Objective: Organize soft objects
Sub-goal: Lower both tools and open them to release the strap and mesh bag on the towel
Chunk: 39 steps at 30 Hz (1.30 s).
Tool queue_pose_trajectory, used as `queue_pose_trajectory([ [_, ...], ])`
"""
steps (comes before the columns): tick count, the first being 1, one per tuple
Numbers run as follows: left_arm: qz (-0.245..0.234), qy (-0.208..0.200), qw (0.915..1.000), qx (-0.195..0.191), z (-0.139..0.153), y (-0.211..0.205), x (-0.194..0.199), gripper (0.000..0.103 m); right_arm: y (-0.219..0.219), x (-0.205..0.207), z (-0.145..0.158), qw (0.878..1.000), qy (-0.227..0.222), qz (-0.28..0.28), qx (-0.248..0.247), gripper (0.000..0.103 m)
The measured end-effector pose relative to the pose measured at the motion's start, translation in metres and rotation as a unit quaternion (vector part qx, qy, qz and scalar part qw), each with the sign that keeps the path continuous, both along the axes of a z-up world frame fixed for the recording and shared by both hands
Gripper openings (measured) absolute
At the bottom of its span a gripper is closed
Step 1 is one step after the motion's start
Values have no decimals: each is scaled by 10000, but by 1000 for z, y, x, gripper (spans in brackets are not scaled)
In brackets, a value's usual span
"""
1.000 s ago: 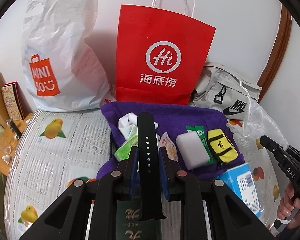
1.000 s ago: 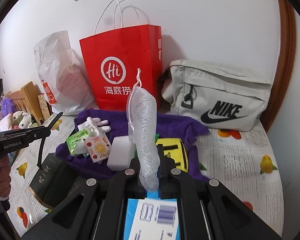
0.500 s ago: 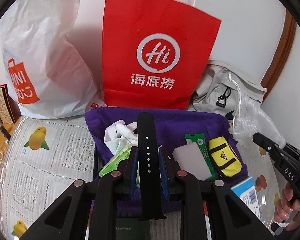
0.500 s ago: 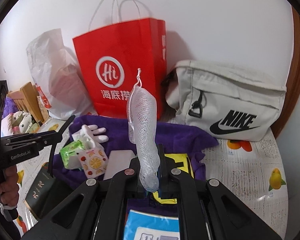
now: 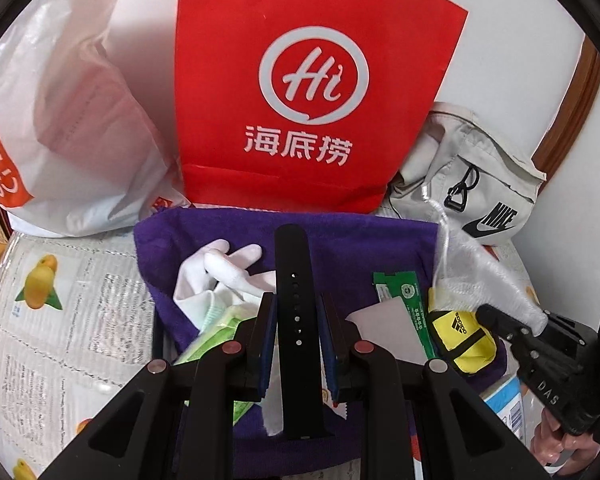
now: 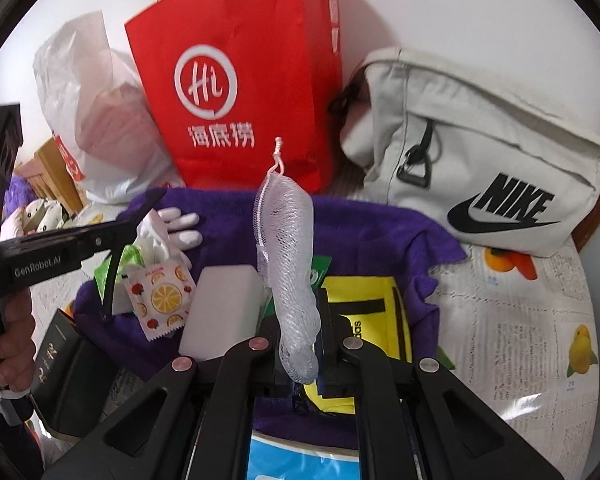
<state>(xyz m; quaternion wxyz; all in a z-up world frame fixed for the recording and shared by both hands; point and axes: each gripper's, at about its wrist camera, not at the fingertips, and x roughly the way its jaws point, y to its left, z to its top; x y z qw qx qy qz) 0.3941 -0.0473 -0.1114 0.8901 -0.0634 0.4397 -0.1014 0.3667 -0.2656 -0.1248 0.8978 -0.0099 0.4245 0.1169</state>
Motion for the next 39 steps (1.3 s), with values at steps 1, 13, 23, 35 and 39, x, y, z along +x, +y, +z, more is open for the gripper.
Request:
queue_pose_trajectory([
  [1,-26,23,10000,27,-2,-1,1,20,0,1,-2,10000,36,18,-7,8],
  [13,57,211,9997,90,-15,0,10,20,-7,11,-22,9987,504,-38,72,9],
  [23,30,368,9993,87,-26,0,16,20,-10,18,-36,9968,788,-52,144,17],
  [35,70,410,9991,25,-24,5,15,47,-17,14,-24,9989,463,-28,-59,66],
  [39,77,387,9990,211,-18,2,10,54,-19,10,-18,9992,350,-90,-195,73],
])
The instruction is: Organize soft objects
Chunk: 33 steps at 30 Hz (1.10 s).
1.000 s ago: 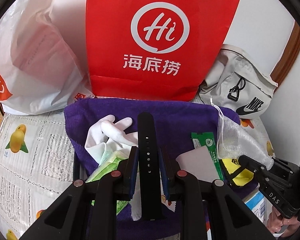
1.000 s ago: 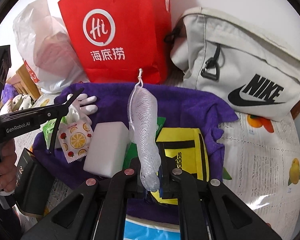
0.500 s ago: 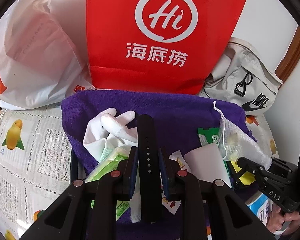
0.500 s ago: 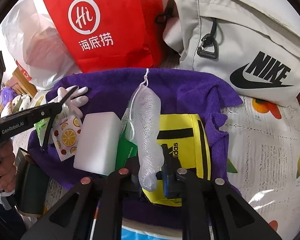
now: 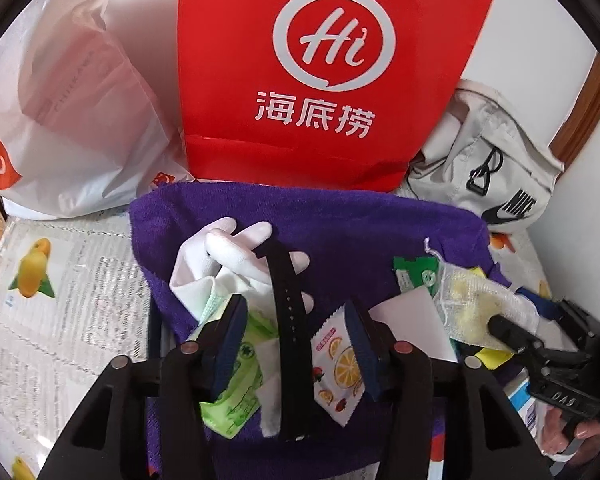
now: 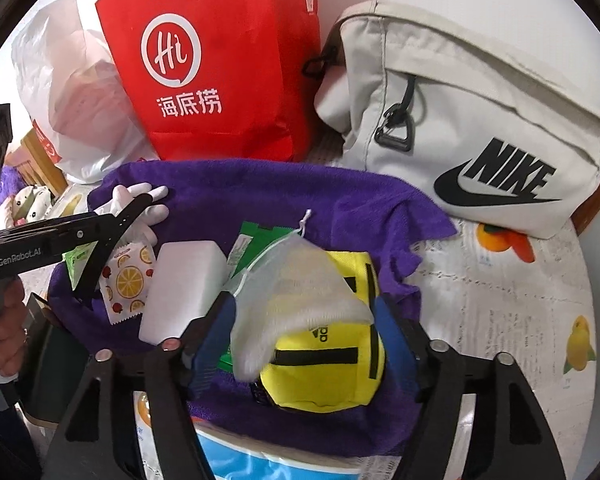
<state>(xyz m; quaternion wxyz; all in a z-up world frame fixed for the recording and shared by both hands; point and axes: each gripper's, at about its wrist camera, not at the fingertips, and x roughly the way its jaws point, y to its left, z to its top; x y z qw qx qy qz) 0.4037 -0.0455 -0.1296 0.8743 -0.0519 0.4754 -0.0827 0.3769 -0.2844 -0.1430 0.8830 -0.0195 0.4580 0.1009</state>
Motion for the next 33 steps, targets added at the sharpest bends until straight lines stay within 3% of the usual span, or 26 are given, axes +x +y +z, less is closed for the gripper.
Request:
queue_pose_trajectory([
  [7,77,-100,9998,133,18,5,-19,59,-4,-17,24,9995,-272,-117,-52,80],
  [11,115,-199,9993,283,37,10,-41,69,-8,-37,42,9990,-325,-225,211,81],
  [14,106,-324,9991,255,53,14,-64,78,-7,-59,53,9984,-369,-263,339,81],
  [19,35,-519,9984,221,79,13,-110,81,1,-106,71,9973,-461,-330,471,81],
  [25,46,-723,9972,186,104,13,-171,91,4,-164,87,9957,-576,-536,497,82],
  [30,19,-860,9958,301,117,9,-220,98,3,-221,109,9923,-951,-668,423,99],
  [33,42,-975,9942,456,122,6,-249,101,1,-250,118,9902,-1072,-788,422,103],
])
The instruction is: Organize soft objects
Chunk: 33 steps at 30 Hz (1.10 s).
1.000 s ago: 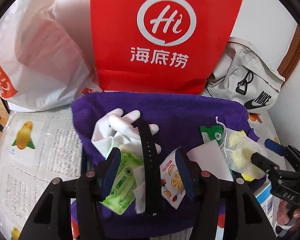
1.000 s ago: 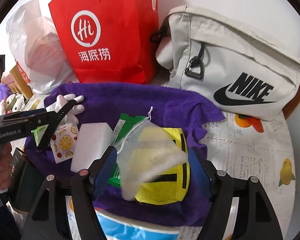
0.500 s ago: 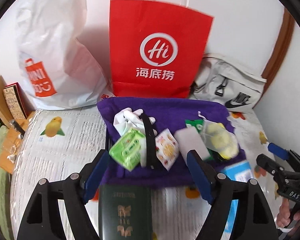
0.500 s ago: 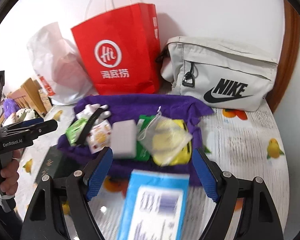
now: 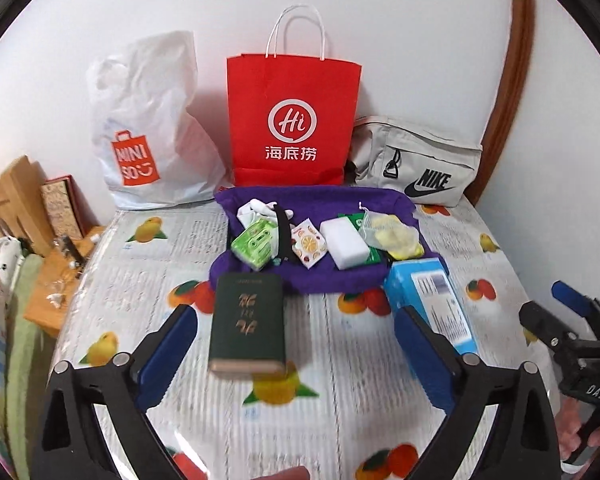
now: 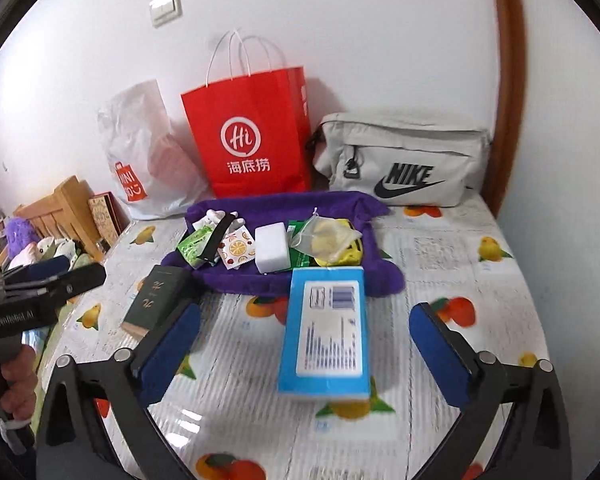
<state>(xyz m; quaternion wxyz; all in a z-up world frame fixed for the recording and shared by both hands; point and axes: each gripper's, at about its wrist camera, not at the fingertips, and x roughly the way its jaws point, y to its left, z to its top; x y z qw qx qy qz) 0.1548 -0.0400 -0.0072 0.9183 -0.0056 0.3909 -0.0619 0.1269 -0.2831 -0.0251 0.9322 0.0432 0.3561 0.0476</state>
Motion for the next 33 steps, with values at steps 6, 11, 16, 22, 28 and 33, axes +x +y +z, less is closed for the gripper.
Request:
queue_pose_trajectory([
  [6,-111,-179,9998,-58,6,-3,-50,102,0,-48,8,9998,-55,-149,104,103],
  [11,-168,-228,9996,-76,5,-5,-81,102,2,-85,13,9994,-193,-283,71,103],
  [16,-138,-282,9995,35,4,-8,-101,102,8,-110,16,9991,-283,-310,-116,103],
  [22,-57,-362,9993,89,5,-7,-118,102,10,-126,18,9988,-348,-323,-65,103],
  [28,-20,-371,9993,100,4,-3,-126,103,13,-135,18,9988,-365,-324,-84,103],
  [33,-9,-376,9993,83,5,-2,-128,103,16,-139,19,9987,-382,-303,-158,103],
])
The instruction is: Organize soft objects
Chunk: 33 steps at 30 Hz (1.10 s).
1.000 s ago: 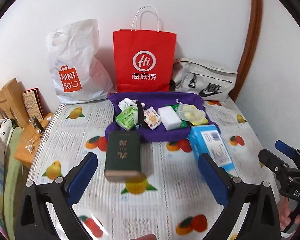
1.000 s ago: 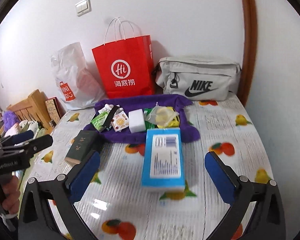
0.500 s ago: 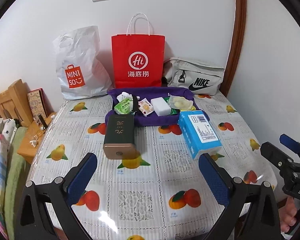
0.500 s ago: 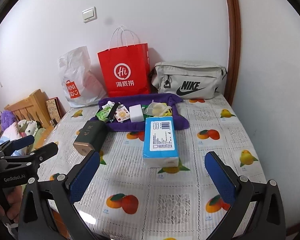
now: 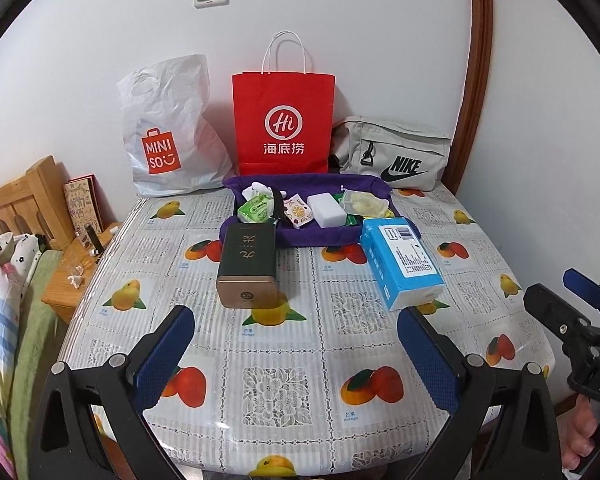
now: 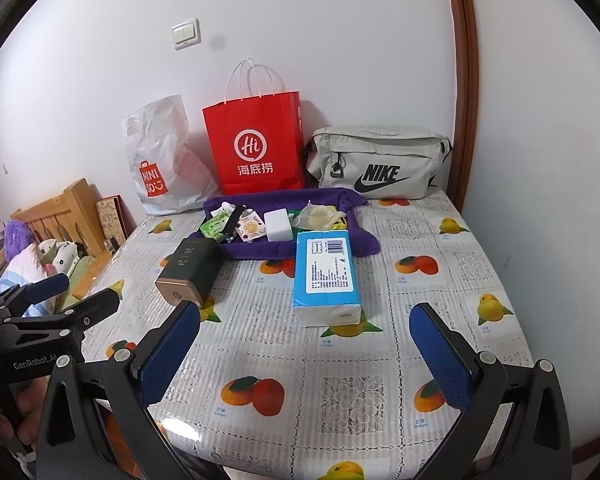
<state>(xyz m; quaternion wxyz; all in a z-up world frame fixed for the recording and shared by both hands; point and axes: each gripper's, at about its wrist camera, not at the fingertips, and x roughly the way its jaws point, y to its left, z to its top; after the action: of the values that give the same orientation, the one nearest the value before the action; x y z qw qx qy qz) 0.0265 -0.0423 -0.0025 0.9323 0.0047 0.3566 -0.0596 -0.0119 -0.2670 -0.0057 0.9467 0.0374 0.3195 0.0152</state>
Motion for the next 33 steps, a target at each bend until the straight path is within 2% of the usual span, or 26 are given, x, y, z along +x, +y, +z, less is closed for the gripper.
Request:
queue_pose_trajectory([
  [33,5,23,10000,-9,-3,1,-7,103,7,-2,-2,10000,33,87,24,103],
])
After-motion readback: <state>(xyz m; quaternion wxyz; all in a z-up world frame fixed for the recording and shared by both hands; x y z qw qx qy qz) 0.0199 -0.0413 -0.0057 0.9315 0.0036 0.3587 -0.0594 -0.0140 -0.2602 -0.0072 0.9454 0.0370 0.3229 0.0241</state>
